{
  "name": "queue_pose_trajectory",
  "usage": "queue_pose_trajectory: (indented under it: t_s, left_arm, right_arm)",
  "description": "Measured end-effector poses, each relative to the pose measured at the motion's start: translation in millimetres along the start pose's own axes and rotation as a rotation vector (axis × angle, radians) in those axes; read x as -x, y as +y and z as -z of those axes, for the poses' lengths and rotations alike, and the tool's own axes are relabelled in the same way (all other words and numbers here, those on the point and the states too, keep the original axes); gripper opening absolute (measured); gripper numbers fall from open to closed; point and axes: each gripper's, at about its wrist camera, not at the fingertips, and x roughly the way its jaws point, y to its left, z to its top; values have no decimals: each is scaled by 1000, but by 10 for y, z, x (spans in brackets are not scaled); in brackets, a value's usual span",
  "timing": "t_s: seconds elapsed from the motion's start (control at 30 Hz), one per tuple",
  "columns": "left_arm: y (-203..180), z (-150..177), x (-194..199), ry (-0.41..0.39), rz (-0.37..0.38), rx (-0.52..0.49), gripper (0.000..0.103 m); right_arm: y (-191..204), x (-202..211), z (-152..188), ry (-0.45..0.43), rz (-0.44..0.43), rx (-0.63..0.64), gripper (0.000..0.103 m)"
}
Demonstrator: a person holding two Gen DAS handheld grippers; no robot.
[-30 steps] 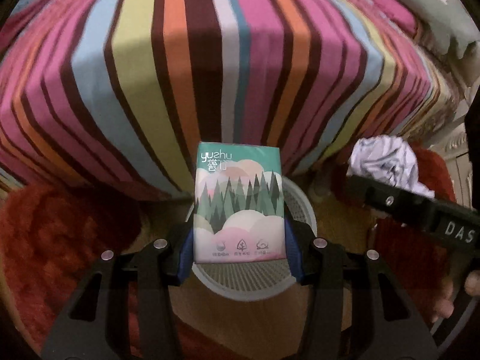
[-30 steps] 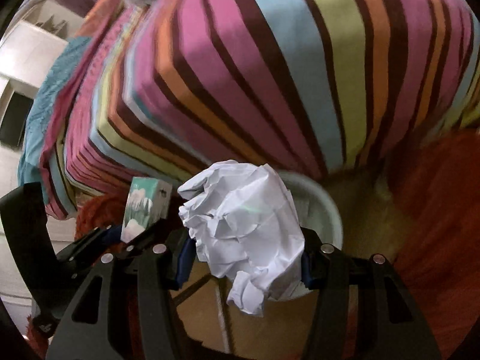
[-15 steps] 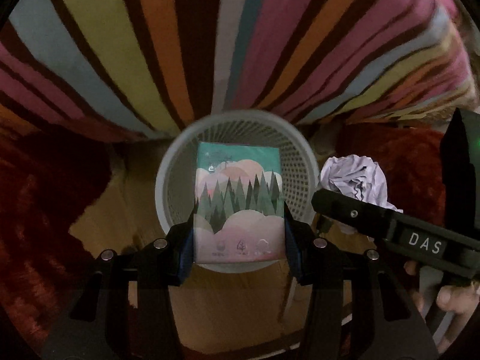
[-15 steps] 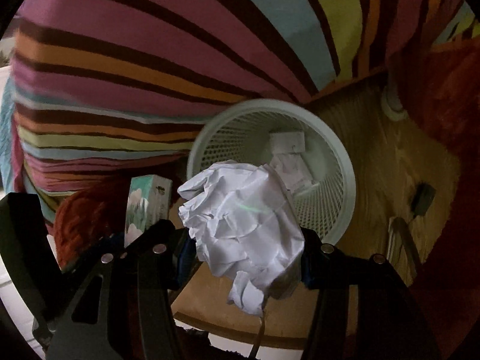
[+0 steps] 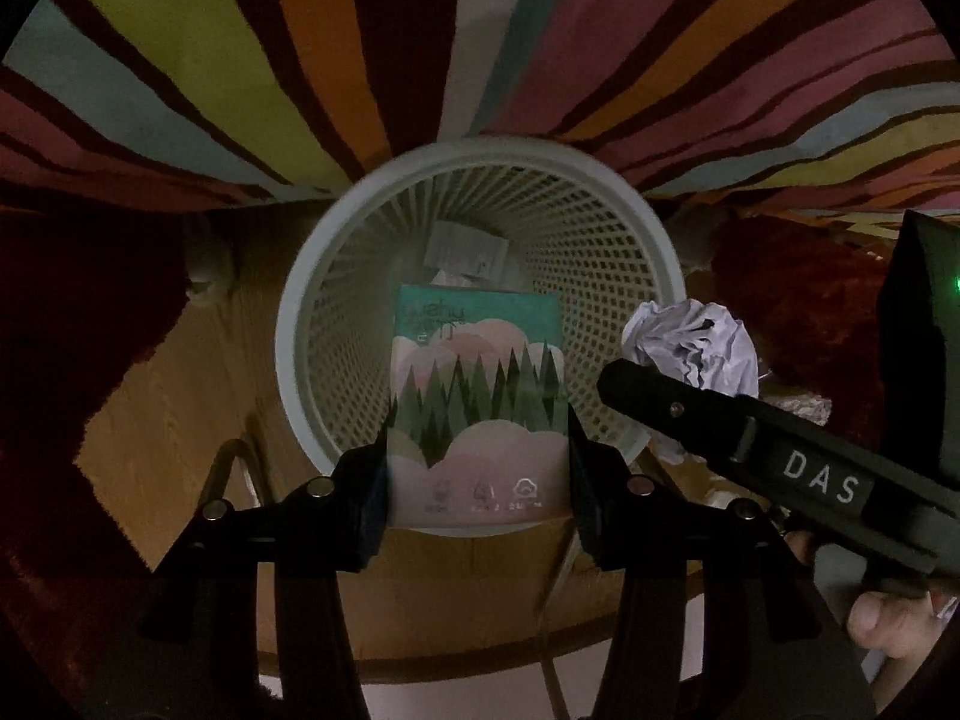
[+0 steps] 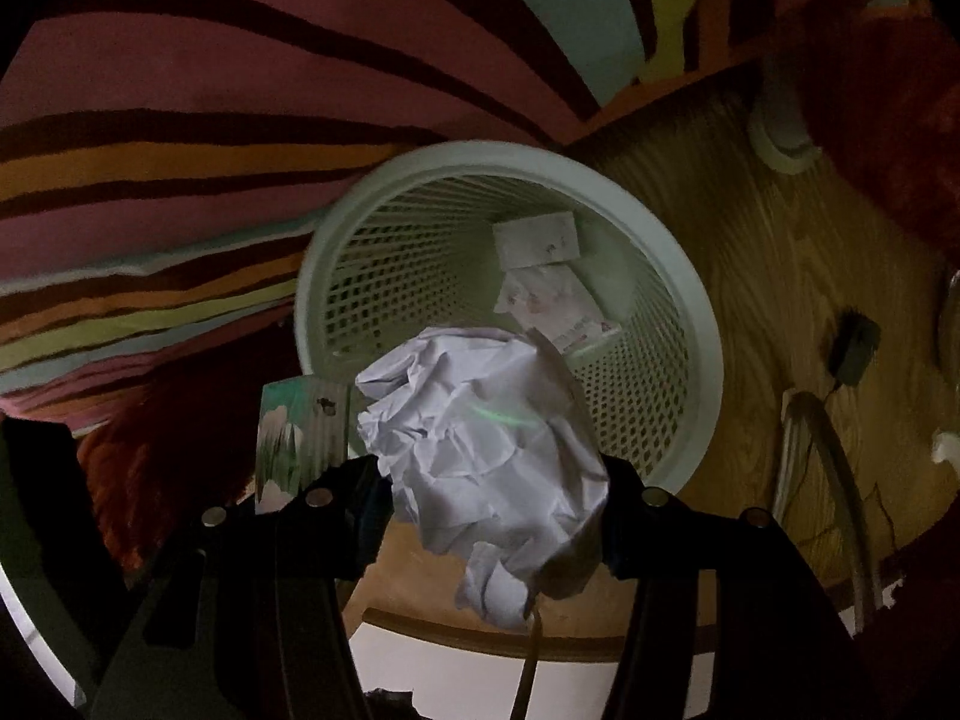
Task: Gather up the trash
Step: 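Carry the tissue pack and paper ball over the wastebasket and open both tools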
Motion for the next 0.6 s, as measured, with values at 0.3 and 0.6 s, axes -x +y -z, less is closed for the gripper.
queue_pose_trajectory:
  t_s: [0.3,0.6]
  left_arm:
    - [-55,-73,-167,45,-18,4,50]
    - [14,-115,-260,82,-16,54,88]
  right_arm:
    - [17,-110,-36,31,3,-5,53]
    - [-156,-183,-91,32,-6,-118,95]
